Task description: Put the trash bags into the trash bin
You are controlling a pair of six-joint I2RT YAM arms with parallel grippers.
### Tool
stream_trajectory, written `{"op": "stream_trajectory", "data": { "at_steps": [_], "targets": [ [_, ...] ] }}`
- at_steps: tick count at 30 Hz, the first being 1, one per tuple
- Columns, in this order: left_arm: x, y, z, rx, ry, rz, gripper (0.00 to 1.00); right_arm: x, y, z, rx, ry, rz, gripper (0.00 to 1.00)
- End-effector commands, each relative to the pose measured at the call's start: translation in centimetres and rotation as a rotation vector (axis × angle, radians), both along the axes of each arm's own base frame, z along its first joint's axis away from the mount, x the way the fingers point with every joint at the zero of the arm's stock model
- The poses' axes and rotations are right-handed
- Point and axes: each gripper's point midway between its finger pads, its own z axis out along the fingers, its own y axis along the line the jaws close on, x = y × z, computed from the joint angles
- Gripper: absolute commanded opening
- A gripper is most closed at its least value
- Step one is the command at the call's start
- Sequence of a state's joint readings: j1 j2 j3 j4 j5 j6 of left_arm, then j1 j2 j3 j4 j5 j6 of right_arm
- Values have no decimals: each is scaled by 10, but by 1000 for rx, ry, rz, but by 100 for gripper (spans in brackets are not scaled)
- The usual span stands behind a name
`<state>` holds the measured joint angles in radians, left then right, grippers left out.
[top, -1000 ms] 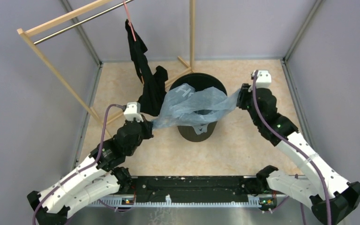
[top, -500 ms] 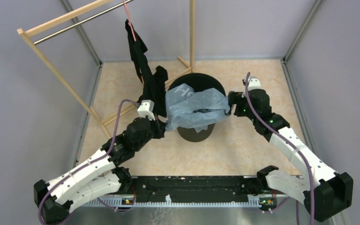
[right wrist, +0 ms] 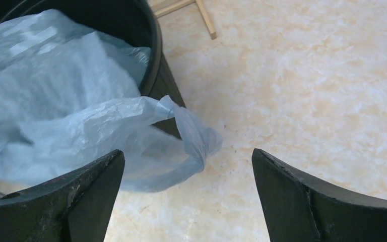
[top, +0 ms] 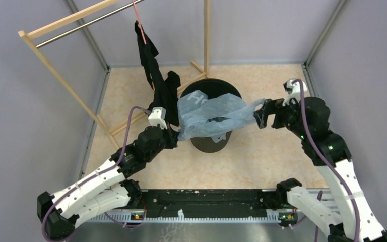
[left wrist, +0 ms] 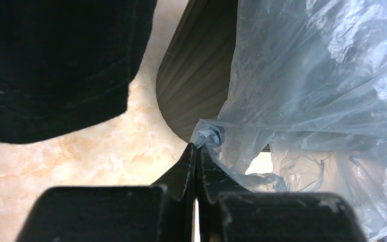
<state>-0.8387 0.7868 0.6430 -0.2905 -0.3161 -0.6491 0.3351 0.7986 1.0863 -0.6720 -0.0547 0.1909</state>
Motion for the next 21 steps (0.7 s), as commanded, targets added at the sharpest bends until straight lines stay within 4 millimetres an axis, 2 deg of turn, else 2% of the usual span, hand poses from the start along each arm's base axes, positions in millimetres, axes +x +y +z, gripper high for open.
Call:
{"op": "stream_trajectory", "data": {
  "at_steps": [1,6,11,13,17,21],
  "targets": [
    [7,4,23,-11,-65,25,4,-40,-2,16,-63,-39,129,97],
    [7,3,29,-15,-73,18,4,-65,18,51,-31,-187,310,97],
    [6,2,32,-20,-76,10,3,-66,30,104,-37,-370,407,93],
    [4,3,34,-26,-76,8,3,-65,40,114,-44,-414,477,89],
    [2,6,37,-39,-83,10,3,-59,66,106,-61,-411,631,83],
    [-1,9,39,-49,-91,13,3,-46,75,93,-84,-420,673,80]
  ]
}}
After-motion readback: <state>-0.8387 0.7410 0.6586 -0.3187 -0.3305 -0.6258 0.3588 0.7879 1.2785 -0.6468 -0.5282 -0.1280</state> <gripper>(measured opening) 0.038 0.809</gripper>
